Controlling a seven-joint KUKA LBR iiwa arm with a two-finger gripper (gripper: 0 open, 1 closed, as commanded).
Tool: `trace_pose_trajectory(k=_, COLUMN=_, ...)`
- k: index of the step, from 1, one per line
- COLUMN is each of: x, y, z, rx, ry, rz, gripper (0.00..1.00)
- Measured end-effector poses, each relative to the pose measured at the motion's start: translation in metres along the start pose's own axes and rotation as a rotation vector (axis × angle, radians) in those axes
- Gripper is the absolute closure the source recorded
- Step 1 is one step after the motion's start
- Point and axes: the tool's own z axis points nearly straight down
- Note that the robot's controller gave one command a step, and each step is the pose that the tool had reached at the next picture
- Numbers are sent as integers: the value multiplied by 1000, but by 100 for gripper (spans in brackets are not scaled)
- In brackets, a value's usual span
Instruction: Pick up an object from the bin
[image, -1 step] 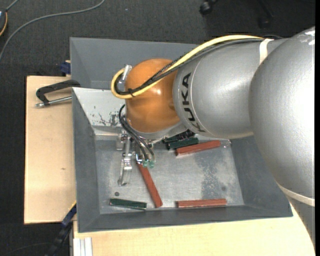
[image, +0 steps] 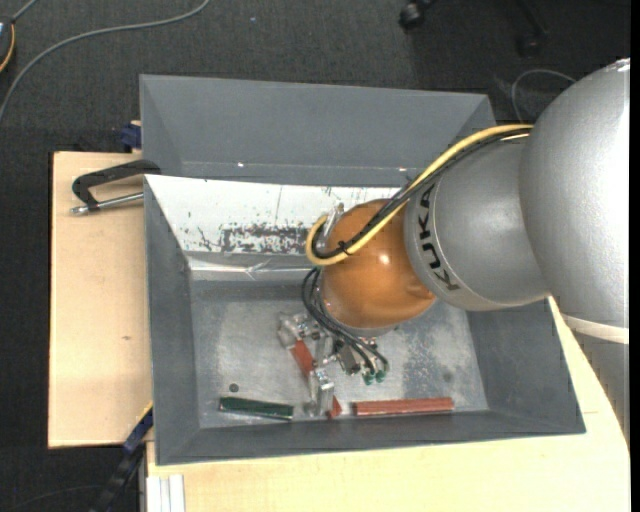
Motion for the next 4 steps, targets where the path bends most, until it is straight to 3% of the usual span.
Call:
trace_pose_trajectory(k=1, x=-41, y=-97, z=-10, rx=5, ry=-8, rz=-72, gripper=0)
trace_pose_trajectory(k=2, x=-50, y=-159, z=-2, rx=4, ry=-6, rz=-32, gripper=0)
trace_pose_trajectory(k=3, x=-55, y=-155, z=-8, rx=3, ry=-21, rz=-37, gripper=100)
trace_pose_trajectory(k=4, x=-45, y=-160, z=-242, rx=4, ry=-13, rz=66, gripper=100)
